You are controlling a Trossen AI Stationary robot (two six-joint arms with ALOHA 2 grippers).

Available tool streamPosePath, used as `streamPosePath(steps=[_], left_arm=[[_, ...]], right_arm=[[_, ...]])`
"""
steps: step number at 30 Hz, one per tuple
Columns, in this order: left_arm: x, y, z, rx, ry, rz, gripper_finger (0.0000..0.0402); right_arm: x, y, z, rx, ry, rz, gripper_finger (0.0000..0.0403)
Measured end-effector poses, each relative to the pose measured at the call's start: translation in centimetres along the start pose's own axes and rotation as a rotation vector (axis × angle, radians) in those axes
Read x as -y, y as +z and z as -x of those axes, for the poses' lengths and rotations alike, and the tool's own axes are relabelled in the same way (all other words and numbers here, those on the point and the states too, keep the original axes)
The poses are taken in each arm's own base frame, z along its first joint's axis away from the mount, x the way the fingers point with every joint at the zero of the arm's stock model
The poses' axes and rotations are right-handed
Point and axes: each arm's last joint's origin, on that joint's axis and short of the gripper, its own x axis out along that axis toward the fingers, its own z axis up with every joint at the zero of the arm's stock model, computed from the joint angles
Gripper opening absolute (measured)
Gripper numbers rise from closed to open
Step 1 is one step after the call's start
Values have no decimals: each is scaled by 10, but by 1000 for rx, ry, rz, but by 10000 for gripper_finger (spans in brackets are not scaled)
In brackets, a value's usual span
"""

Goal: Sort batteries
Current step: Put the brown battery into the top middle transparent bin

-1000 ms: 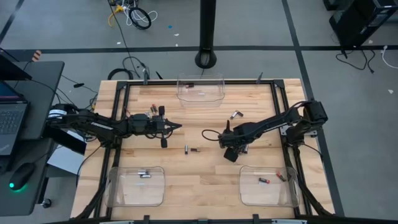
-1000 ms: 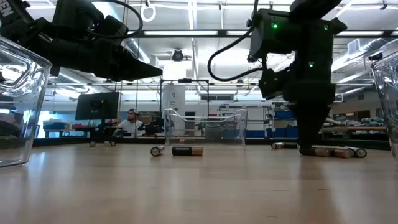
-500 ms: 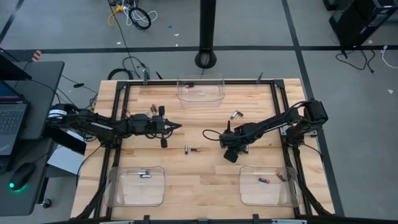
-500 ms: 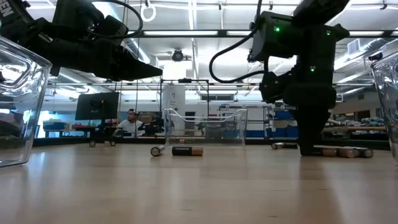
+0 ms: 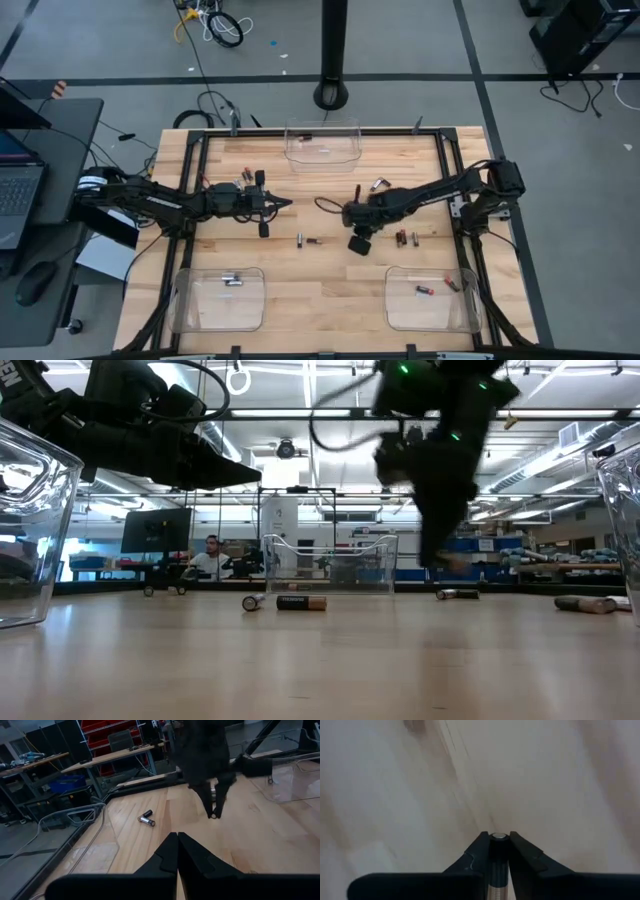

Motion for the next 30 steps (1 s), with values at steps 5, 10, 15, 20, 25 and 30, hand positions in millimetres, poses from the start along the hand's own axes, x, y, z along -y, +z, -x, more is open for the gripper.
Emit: streamPosePath(steps=[5, 10, 15, 20, 25, 30], left_arm=[[0, 0, 0, 1, 0, 0, 13], [0, 0, 0, 2, 0, 5, 13], [0, 0, 0, 5, 1, 6, 13], [0, 1, 0, 6, 1, 6, 13], [0, 1, 0, 6, 1, 7, 13], [0, 0, 0, 5, 0, 11, 13]], right_arm=[[18, 51, 35, 165, -7, 39, 57], [61, 100, 64, 309, -77, 23, 57], [103, 149, 60, 338, -140, 36, 57], [146, 189, 40, 283, -153, 35, 57], [186, 208, 15, 217, -142, -14, 57], [211, 211, -15, 145, -131, -58, 57]])
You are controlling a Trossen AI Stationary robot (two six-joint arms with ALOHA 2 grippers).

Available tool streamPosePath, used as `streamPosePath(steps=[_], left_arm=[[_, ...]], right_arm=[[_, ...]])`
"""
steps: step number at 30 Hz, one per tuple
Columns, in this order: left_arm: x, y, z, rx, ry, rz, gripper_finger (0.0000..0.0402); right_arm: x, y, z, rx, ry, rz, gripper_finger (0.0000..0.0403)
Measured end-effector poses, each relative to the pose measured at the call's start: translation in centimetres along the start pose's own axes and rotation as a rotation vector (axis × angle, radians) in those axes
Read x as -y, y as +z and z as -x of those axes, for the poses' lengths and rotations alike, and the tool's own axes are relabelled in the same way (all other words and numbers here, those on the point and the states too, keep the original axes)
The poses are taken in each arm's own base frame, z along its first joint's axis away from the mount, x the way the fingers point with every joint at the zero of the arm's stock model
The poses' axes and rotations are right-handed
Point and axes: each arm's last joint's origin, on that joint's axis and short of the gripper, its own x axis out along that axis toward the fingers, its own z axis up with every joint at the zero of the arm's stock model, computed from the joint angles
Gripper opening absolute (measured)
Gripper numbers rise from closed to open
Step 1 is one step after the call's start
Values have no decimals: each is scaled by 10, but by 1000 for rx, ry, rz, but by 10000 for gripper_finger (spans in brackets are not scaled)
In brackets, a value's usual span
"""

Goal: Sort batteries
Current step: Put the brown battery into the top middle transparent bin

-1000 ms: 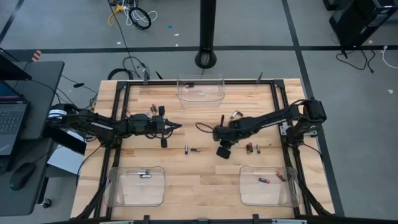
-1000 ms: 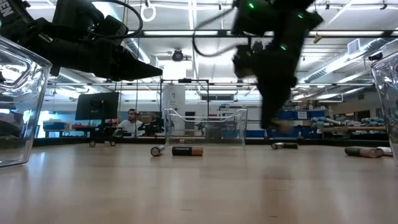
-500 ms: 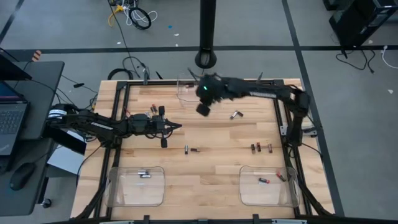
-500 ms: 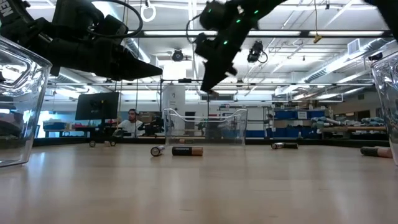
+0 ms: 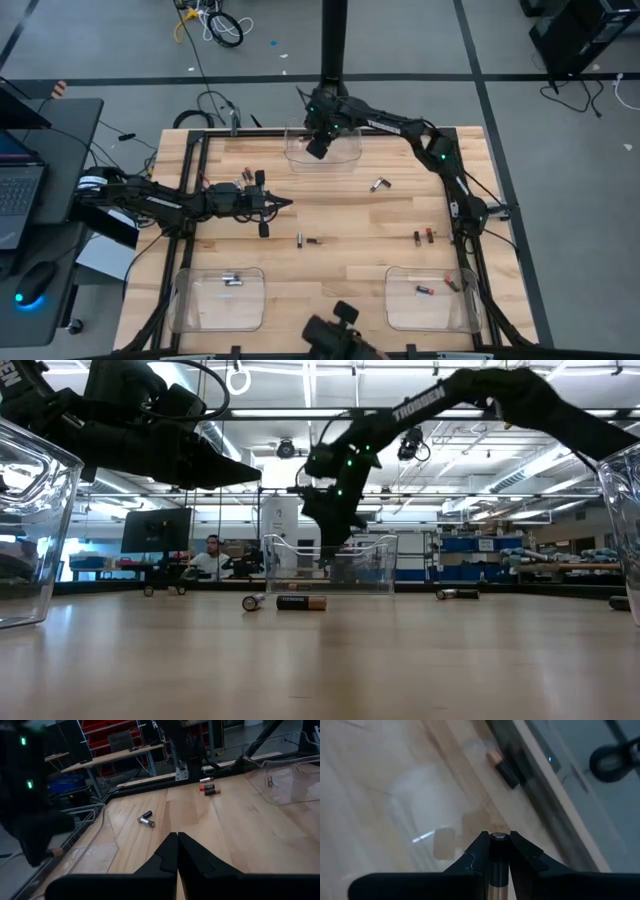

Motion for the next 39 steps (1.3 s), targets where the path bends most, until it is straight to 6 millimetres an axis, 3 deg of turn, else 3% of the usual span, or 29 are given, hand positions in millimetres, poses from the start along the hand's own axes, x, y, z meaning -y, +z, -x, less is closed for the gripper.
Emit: streamPosePath(steps=[6, 39], left_arm=[[0, 0, 0, -2, -1, 1, 13], [0, 0, 0, 3, 0, 15, 13]], right_arm=[[11, -5, -18, -32, 17, -32, 57], [18, -3, -18, 0, -3, -22, 61]])
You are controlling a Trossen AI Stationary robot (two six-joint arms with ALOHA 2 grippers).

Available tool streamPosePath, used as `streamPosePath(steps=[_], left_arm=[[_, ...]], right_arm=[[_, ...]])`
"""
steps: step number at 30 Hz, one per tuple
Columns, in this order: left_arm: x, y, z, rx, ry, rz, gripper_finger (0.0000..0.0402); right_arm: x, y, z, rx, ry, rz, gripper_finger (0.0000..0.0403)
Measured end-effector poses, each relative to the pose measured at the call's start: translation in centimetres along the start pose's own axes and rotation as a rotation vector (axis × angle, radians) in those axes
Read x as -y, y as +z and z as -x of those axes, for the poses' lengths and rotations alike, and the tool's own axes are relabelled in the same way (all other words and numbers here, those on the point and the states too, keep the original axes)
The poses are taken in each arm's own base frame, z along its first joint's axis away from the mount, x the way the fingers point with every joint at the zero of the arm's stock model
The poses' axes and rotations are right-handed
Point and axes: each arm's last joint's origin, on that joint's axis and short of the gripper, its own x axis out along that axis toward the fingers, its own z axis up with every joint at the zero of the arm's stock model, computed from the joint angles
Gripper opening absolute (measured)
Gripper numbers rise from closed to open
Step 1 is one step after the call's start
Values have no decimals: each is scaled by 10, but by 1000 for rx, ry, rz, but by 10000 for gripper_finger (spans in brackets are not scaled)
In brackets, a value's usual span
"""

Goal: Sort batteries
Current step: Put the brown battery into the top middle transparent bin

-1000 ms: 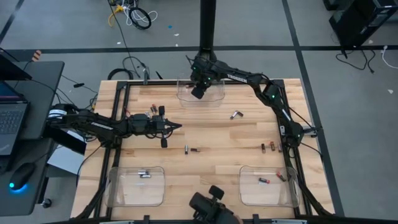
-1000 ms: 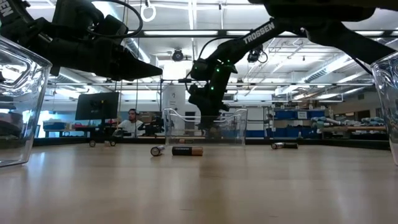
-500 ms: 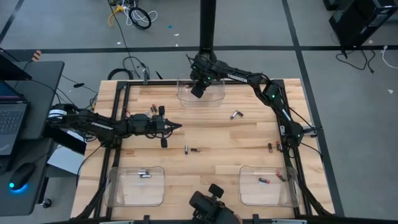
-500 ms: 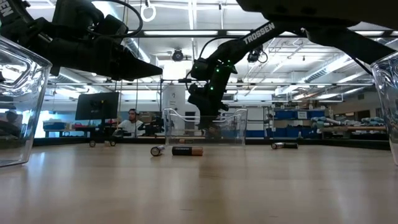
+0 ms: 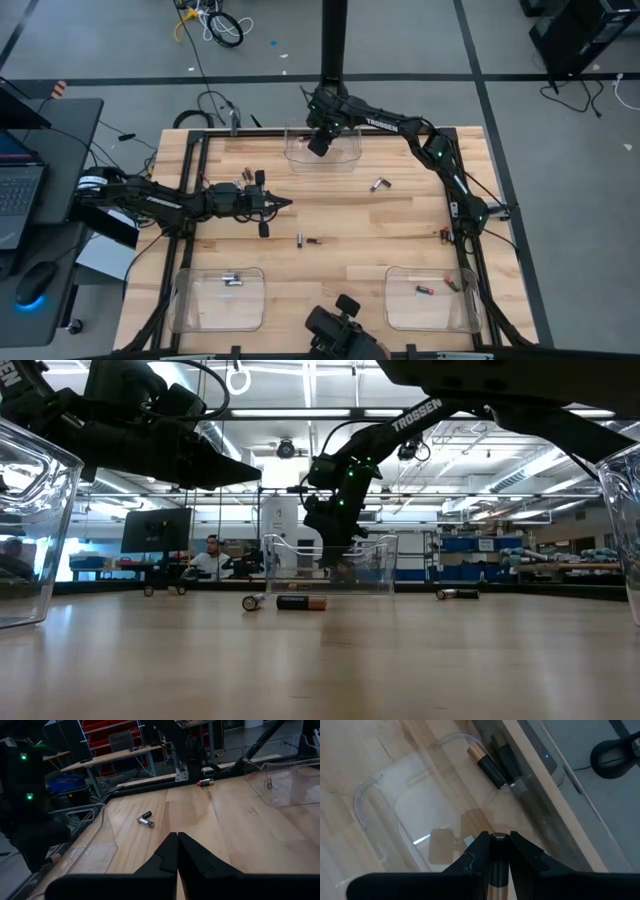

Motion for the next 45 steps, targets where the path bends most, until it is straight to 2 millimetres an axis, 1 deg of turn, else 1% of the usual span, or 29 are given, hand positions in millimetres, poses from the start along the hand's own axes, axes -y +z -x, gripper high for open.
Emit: streamPosePath(steps=[26, 29, 39, 42, 45], left_arm=[[0, 0, 0, 0, 0, 0, 13], [0, 0, 0, 0, 0, 0, 13], [0, 0, 0, -1, 0, 0, 13], [0, 0, 0, 0, 0, 0, 13], [0, 0, 0, 0, 0, 0, 13]], right_arm=[[0, 0, 0, 1, -2, -12, 74], [1, 0, 0, 2, -2, -27, 85], [1, 1, 1, 7, -28, -38, 142], [1, 5, 7, 13, -53, -27, 156], [-2, 15, 23, 40, -87, -2, 155]])
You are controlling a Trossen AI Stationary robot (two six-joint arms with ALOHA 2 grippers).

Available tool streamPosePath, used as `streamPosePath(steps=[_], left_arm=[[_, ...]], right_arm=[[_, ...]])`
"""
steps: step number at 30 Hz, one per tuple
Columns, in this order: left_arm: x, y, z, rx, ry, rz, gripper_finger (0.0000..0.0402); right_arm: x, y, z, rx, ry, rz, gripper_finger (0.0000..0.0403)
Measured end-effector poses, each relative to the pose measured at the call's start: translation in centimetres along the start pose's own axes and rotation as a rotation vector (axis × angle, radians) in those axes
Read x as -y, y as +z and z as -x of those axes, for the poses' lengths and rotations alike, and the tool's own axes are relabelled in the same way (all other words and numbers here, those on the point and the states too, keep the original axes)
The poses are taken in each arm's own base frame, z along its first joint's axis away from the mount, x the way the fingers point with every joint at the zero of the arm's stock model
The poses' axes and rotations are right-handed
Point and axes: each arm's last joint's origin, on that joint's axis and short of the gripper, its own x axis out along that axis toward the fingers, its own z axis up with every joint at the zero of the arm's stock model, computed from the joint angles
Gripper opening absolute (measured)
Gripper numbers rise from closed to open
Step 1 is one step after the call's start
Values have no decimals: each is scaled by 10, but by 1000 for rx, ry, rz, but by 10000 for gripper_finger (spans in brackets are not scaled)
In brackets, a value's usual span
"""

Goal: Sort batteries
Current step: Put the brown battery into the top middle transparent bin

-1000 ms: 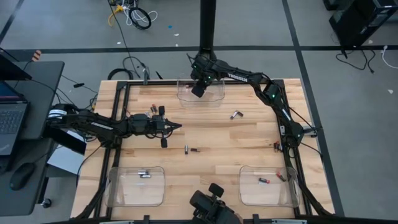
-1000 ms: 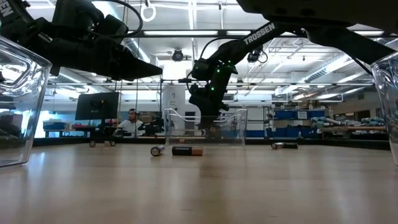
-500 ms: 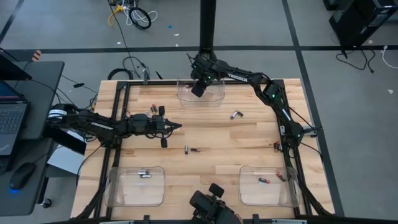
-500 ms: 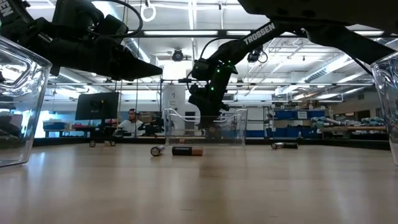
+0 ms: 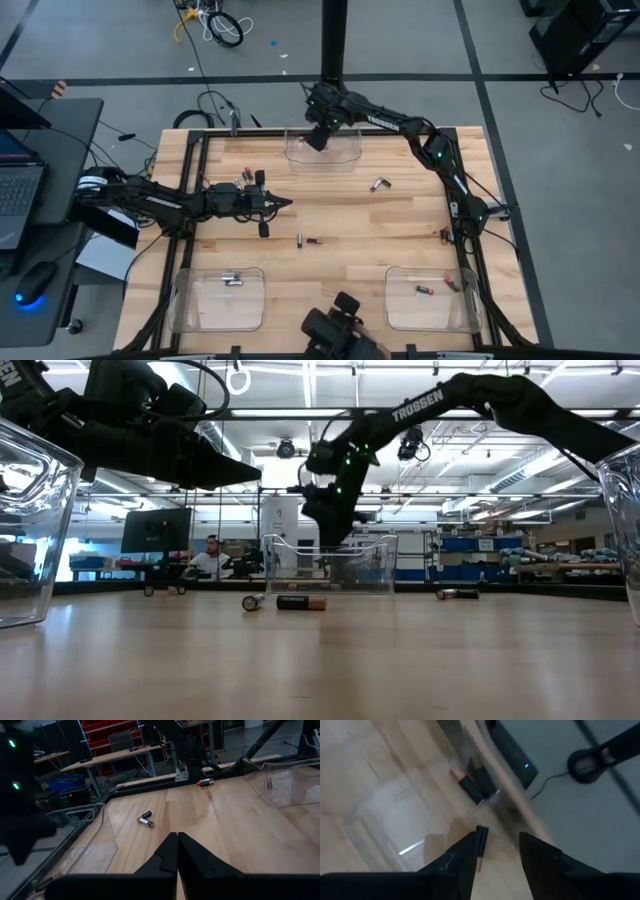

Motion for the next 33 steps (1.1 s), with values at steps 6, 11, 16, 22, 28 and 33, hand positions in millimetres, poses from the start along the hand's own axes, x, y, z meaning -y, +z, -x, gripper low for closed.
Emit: streamPosePath(steps=[6, 11, 16, 22, 28, 33], left_arm=[[0, 0, 0, 0, 0, 0, 13], [0, 0, 0, -1, 0, 0, 13], [0, 0, 0, -1, -1, 0, 13], [0, 0, 0, -1, -1, 0, 13], [0, 0, 0, -4, -1, 0, 13], [0, -1, 0, -7, -2, 0, 13]], right_arm=[[-25, 19, 46, 54, -45, 141, 101], [-57, 13, 78, 60, -9, 264, 14], [-86, 6, 93, 54, 24, 345, 16], [-104, -4, 88, 33, 47, 382, 8], [-114, -17, 73, -6, 56, 400, 5], [-115, -31, 80, 43, 62, 381, 4]])
